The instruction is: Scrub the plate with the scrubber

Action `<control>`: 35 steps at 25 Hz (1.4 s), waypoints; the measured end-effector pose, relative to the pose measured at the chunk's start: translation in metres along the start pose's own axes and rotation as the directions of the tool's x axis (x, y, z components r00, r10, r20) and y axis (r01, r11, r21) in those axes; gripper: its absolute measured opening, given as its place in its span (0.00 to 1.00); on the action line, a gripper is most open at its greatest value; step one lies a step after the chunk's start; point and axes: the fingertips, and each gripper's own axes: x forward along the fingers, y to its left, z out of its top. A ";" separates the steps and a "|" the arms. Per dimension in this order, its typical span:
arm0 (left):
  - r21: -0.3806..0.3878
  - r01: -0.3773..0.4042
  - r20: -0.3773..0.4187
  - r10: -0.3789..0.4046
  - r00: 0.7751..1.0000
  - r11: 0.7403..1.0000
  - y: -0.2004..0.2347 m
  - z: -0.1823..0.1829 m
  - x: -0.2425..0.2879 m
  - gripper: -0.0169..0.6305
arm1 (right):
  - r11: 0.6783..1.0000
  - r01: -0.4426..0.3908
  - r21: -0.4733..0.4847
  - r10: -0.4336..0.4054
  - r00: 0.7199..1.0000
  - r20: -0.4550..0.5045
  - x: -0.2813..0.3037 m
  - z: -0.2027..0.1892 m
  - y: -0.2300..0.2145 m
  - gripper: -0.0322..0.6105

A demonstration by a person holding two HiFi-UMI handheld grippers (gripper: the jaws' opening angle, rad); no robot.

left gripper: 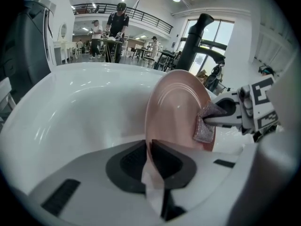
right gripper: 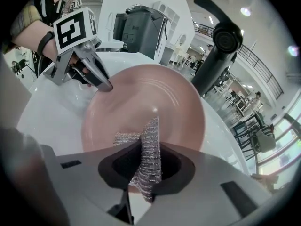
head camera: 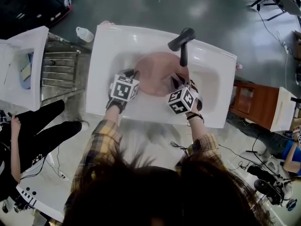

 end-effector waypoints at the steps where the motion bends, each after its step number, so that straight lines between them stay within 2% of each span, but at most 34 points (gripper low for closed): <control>1: 0.004 -0.002 0.000 0.002 1.000 1.000 0.000 0.000 0.000 0.08 | 1.000 0.015 -0.008 -0.015 1.000 0.007 -0.002 0.000 -0.007 0.18; 8: 0.034 -0.011 -0.007 0.012 1.000 0.999 -0.006 0.002 0.002 0.08 | 0.984 0.165 -0.061 -0.158 0.982 0.105 -0.013 0.022 -0.047 0.18; 14: 0.047 -0.009 -0.018 0.010 1.000 0.999 -0.010 0.002 0.000 0.08 | 0.980 0.192 -0.051 -0.183 0.971 0.152 -0.008 0.049 -0.051 0.18; 19: 0.066 -0.022 -0.019 0.023 1.000 0.998 -0.009 0.004 -0.001 0.08 | 0.982 0.180 -0.058 -0.166 0.968 0.187 0.000 0.079 -0.034 0.18; 26: 0.068 -0.031 -0.027 0.033 0.999 0.997 -0.007 0.000 0.000 0.08 | 0.984 0.135 -0.116 -0.111 0.974 0.197 0.015 0.109 0.006 0.18; 35: 0.057 -0.039 -0.028 0.041 0.999 0.998 -0.005 -0.001 0.003 0.08 | 0.981 0.055 -0.186 -0.026 0.987 0.157 0.026 0.105 0.047 0.17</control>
